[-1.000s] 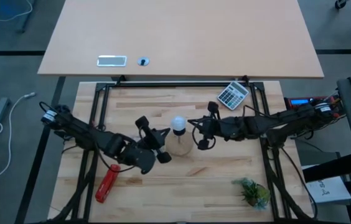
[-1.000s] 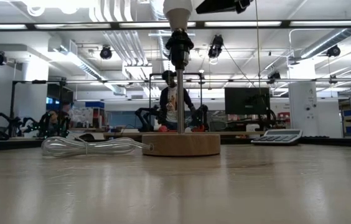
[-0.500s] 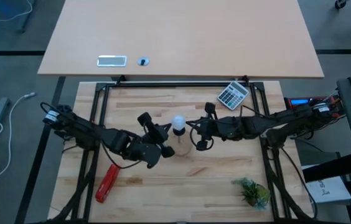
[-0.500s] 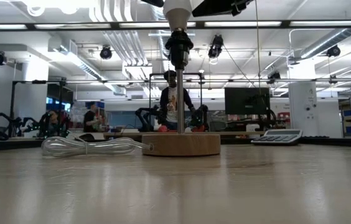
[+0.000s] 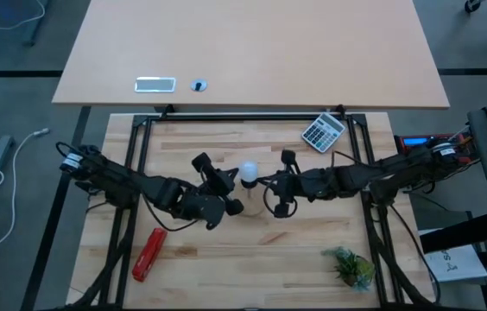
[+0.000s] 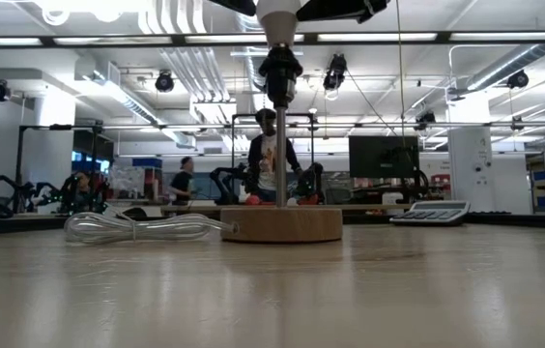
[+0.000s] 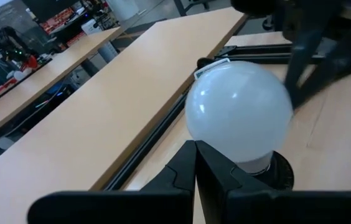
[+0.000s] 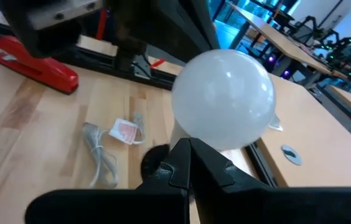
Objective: Screw lightbulb
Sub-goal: Insert the lightbulb into the brown lamp
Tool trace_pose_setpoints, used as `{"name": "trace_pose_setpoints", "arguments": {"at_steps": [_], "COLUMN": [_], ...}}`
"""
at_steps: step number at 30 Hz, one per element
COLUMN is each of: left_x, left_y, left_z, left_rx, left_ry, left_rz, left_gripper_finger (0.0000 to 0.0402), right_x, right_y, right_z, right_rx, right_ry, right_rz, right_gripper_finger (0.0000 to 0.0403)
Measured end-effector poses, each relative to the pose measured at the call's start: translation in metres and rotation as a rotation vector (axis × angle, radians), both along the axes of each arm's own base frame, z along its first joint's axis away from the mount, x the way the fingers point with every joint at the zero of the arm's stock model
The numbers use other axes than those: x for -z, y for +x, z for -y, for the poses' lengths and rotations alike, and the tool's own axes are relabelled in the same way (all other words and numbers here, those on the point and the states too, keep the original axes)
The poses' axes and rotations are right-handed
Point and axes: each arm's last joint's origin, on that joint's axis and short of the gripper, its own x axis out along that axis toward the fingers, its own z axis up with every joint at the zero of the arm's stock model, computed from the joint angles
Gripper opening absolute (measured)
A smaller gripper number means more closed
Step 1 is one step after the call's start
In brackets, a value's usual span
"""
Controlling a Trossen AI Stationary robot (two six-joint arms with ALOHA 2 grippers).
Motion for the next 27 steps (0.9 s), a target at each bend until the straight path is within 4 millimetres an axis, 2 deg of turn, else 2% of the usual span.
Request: {"name": "trace_pose_setpoints", "arguments": {"at_steps": [9, 22, 27], "left_x": [0.0, -0.002, -0.003], "left_y": [0.0, -0.008, -0.008], "left_z": [-0.003, 0.015, 0.015], "left_rx": [-0.005, 0.045, 0.041], "left_ry": [0.001, -0.003, -0.002], "left_rz": [-0.009, 0.003, 0.011], "left_gripper_finger": [0.0001, 0.0001, 0.0001], "right_x": [-0.002, -0.004, -0.007], "right_y": [-0.002, -0.007, -0.006], "right_z": [-0.002, 0.004, 0.009], "right_rx": [0.018, 0.13, 0.148], "right_ry": [0.01, -0.027, -0.036], "right_rz": [0.009, -0.001, 0.021], "right_gripper_finger": [0.0, 0.0, 0.0]}}
